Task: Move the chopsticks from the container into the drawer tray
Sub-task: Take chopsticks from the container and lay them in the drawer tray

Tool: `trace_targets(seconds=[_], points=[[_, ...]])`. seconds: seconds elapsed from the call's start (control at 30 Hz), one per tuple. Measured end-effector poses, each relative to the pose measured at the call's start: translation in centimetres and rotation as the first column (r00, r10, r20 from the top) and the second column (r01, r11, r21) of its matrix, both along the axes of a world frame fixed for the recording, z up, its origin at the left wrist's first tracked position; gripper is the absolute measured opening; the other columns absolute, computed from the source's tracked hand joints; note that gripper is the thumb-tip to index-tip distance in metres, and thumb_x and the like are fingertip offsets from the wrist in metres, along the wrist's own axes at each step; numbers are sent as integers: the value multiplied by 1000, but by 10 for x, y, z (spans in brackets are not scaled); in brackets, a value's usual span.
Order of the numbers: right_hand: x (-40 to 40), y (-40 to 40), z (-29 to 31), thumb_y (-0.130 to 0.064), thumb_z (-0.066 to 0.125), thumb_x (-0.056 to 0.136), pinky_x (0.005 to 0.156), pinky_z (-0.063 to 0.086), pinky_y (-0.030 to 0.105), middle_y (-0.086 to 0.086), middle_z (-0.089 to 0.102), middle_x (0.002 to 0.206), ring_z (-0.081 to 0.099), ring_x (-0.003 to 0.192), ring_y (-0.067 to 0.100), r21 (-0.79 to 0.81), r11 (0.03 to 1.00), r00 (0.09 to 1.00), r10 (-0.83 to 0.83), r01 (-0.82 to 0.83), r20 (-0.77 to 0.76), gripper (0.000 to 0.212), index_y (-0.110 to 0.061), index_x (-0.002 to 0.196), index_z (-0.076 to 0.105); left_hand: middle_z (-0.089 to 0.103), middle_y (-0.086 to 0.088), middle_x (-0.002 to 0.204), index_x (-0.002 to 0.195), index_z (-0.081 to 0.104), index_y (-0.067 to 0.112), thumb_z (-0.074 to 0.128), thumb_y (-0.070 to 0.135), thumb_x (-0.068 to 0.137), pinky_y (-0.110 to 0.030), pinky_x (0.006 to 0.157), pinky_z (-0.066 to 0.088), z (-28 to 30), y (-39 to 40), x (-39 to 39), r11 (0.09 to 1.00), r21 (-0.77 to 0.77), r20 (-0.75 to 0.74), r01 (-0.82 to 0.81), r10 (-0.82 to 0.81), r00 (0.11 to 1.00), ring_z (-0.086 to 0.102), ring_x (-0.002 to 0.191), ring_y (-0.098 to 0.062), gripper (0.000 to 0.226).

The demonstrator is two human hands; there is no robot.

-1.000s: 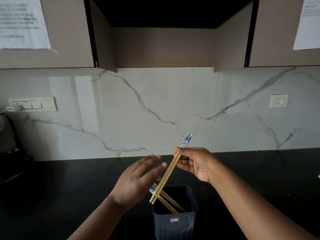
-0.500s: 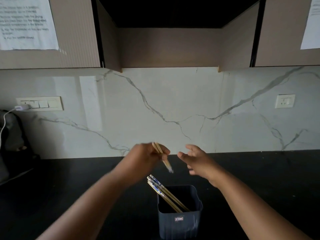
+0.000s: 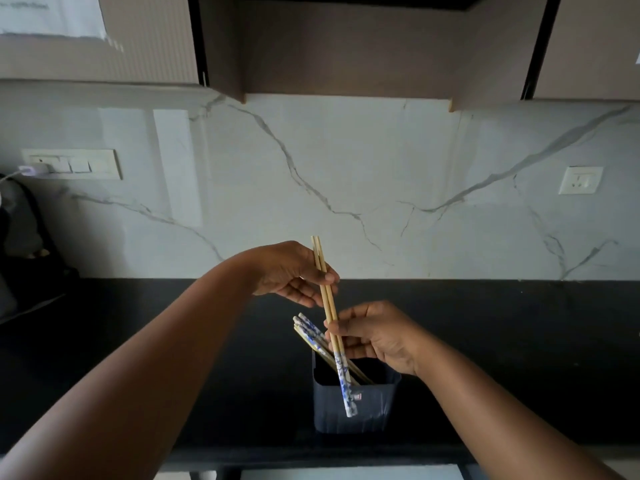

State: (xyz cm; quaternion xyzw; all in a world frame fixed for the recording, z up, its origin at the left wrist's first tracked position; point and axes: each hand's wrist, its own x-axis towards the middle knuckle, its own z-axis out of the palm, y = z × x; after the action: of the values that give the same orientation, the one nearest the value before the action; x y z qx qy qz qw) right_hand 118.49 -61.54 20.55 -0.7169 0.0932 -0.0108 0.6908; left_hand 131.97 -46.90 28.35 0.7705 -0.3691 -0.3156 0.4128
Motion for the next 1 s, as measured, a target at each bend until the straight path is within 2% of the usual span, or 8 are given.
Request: trace_targets(seconds=[0.1, 0.17, 0.27, 0.33, 0.4, 0.63, 0.8, 1.0], points=[[-4, -2, -18, -5, 76, 78, 67, 60, 31, 13, 73, 77, 71, 69, 20, -90, 996, 999, -20, 17, -34, 9, -2, 86, 73, 70, -4, 115, 117, 66, 19, 72, 53, 75, -36, 97, 51, -30, 3, 6, 997, -53, 168, -56, 64, 984, 66, 106, -17, 54], [-11, -4, -35, -7, 77, 78, 64, 58, 29, 11, 72, 75, 69, 68, 19, -207, 978, 998, -25, 12, -60, 11, 0, 86, 73, 70, 12, 102, 106, 70, 30, 69, 76, 59, -24, 91, 49, -55, 9, 10, 946, -285, 212, -153, 218, 953, 63, 99, -6, 66], [-30, -3, -81, -13, 79, 77, 58, 50, 20, -1, 67, 64, 61, 60, 7, -404, 912, 991, 8, -63, -137, 5, -10, 78, 75, 69, 7, 105, 123, 62, 27, 60, 66, 79, -19, 82, 48, -103, 23, 18, 790, -463, 179, -401, 527, 831, 62, 94, -6, 59], [-48, -1, -123, -21, 78, 78, 58, 44, 18, -9, 62, 57, 55, 57, 0, -541, 819, 971, 78, -192, -228, 9, -22, 71, 74, 60, -5, 132, 137, 51, 26, 53, 57, 90, -33, 103, 42, -151, 31, 26, 812, -341, 392, -473, 580, 714, 55, 121, -18, 56], [-67, 2, -166, -29, 71, 81, 57, 39, 20, -13, 57, 53, 49, 53, -4, -619, 709, 925, 130, -339, -358, 20, -30, 61, 65, 36, -7, 155, 146, 40, 19, 49, 47, 95, -37, 118, 19, -198, 36, 26, 878, -184, 531, -441, 466, 707, 24, 146, -22, 58], [-96, 4, -271, -19, 53, 86, 54, 39, 23, -7, 49, 57, 42, 52, 6, -678, 492, 808, 95, -546, -581, 17, -26, 71, 57, -3, -4, 163, 155, 4, 16, 23, 61, 96, -43, 119, -7, -312, 31, 4, 826, 353, 670, -439, 105, 735, -10, 149, -22, 77], [-92, 7, -313, -19, 53, 86, 54, 37, 25, 6, 69, 87, 60, 75, 21, -661, 457, 768, 84, -596, -635, 16, -12, 84, 67, -3, 0, 163, 155, 5, 17, 19, 64, 94, -42, 120, -5, -317, 31, 6, 819, 375, 708, -434, 48, 704, -8, 150, -19, 78], [-88, 8, -340, -15, 51, 83, 51, 30, 28, 4, 55, 72, 51, 67, 20, -673, 411, 761, 84, -615, -643, 13, -13, 70, 53, -1, 2, 163, 155, 6, 19, 19, 66, 93, -41, 121, -4, -318, 32, 6, 824, 362, 713, -437, 58, 699, -7, 150, -17, 79]])
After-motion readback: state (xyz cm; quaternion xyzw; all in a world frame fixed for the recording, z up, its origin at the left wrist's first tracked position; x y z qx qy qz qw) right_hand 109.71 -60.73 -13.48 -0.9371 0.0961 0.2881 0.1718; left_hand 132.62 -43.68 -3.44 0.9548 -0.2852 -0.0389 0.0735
